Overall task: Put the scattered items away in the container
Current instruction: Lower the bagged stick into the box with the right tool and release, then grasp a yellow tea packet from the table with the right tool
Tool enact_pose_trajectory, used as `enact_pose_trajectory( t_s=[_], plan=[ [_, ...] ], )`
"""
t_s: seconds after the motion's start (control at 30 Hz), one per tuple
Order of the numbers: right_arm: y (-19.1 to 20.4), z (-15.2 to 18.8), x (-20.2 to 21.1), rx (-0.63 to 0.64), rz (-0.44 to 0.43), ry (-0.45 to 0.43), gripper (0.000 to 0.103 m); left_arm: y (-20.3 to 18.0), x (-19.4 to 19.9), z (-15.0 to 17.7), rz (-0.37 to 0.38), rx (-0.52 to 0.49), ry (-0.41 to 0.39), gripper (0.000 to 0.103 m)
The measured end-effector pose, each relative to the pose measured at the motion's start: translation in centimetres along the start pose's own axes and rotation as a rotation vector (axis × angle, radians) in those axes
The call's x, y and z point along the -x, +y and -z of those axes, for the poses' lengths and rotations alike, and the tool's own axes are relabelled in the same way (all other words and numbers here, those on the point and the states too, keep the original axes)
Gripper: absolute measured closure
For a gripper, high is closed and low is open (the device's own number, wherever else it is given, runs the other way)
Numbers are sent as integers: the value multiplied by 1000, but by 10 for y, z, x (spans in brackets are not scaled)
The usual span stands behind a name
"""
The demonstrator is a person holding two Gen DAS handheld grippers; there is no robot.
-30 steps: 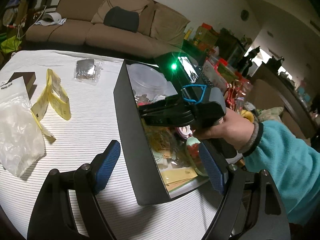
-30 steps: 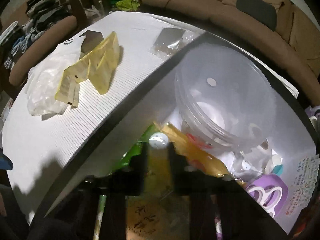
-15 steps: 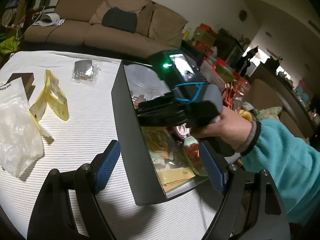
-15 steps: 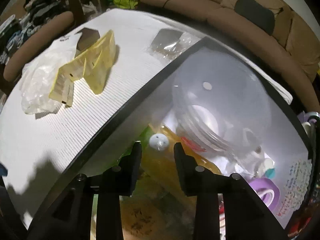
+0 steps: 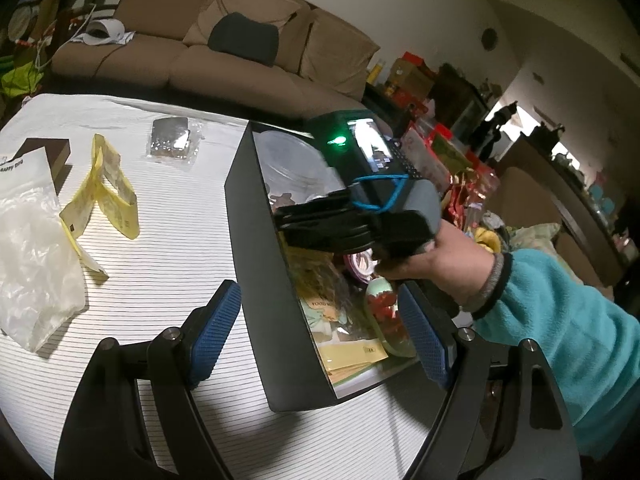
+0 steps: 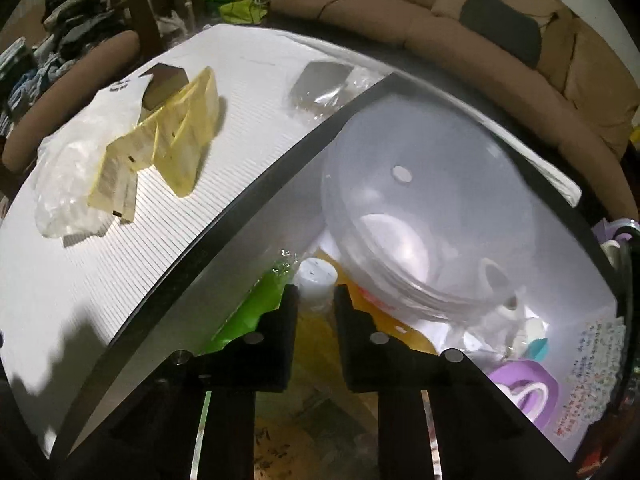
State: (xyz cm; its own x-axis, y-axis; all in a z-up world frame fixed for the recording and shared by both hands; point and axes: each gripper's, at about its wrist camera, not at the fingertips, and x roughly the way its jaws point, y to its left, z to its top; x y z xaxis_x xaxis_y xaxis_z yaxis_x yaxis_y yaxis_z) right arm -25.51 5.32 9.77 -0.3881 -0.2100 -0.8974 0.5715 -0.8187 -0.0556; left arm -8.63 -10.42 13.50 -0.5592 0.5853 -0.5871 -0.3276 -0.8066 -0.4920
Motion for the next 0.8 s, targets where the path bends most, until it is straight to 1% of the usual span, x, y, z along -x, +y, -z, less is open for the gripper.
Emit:
enact_pose_trajectory(
  t_s=[0.03, 0.07, 0.1, 0.13, 0.17, 0.23, 0.3, 0.43, 0.5, 0.53, 0.57, 0.6, 0.7, 0.8],
  plan=[
    [-1, 0, 1, -3, -9, 21, 84, 1, 1, 0, -1, 4, 0, 24],
    [-1, 0, 2, -8, 0, 51, 78, 3, 2, 0, -4, 8, 0, 24],
    [-1, 0, 3, -8, 24, 61, 72, 5, 3, 0, -6, 13, -1, 24],
    [0, 1, 8, -1, 35, 51, 57, 7, 5, 0, -8, 17, -1, 24],
    [1, 1, 15, 3, 33, 30, 51, 10, 7, -1, -13, 20, 0, 24],
    [-1, 3, 34, -33, 3, -16, 50, 17, 14, -3, -42, 26, -7, 24],
    [-3, 3, 59, -87, -46, -72, 50, 32, 24, -4, -88, 42, -21, 24],
    [18, -12, 101, -91, -40, -174, 50, 78, 49, -5, -211, 121, -49, 24],
    [36, -24, 119, -88, -65, -231, 45, 104, 61, -4, -281, 170, -56, 24],
    [47, -29, 123, -77, -81, -250, 37, 118, 68, -2, -308, 198, -62, 24],
    [60, -37, 125, -62, -90, -264, 29, 130, 74, -1, -322, 228, -69, 24],
    [74, -45, 123, -50, -89, -266, 27, 142, 80, 1, -331, 259, -74, 24],
    [108, -70, 100, -25, -97, -238, 27, 168, 93, 8, -340, 322, -82, 24],
    [127, -97, 56, -54, -93, -162, 26, 177, 97, 13, -350, 327, -73, 24]
  ],
)
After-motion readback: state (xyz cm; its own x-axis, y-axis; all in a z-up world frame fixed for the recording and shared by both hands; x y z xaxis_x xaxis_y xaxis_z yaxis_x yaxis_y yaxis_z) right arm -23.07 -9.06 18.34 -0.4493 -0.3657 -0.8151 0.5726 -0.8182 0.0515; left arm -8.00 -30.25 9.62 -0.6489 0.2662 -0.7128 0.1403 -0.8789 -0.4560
